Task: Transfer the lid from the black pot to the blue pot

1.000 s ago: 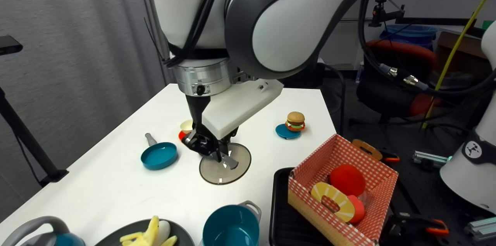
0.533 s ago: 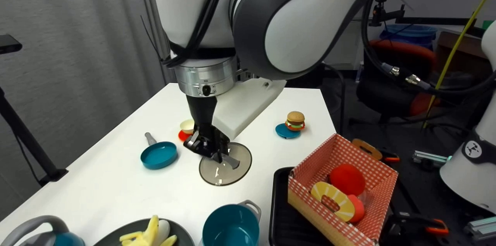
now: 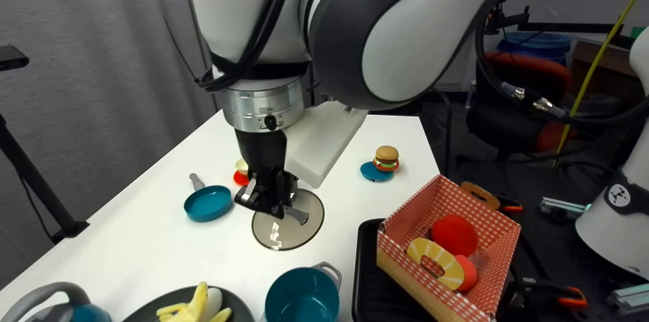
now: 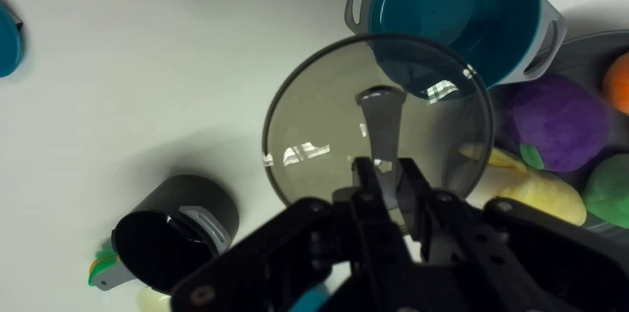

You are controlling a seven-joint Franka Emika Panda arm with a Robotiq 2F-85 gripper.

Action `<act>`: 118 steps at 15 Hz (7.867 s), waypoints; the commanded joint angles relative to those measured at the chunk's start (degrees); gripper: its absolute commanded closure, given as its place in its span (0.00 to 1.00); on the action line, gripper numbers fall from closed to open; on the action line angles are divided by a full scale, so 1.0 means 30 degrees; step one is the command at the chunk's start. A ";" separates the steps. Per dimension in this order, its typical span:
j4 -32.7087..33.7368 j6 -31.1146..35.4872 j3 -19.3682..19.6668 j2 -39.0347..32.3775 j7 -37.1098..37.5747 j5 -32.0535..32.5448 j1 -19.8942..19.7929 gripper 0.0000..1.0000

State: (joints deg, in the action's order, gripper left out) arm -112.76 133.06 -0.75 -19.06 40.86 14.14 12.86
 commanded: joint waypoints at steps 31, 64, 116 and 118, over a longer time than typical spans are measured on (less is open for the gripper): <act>0.0317 0.0209 -0.1949 0.0800 -0.6574 -0.0356 0.0571 0.96; -0.0493 0.1943 -0.0447 -0.2724 -0.5635 0.0127 0.1247 0.96; -0.7021 0.1994 0.0978 0.5055 -0.3855 -0.0236 -0.1228 0.00; -0.8116 0.2111 0.0848 0.6142 -0.3791 -0.0455 -0.1523 0.00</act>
State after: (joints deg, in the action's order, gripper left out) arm -130.19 137.26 2.78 -7.46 27.98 12.97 10.13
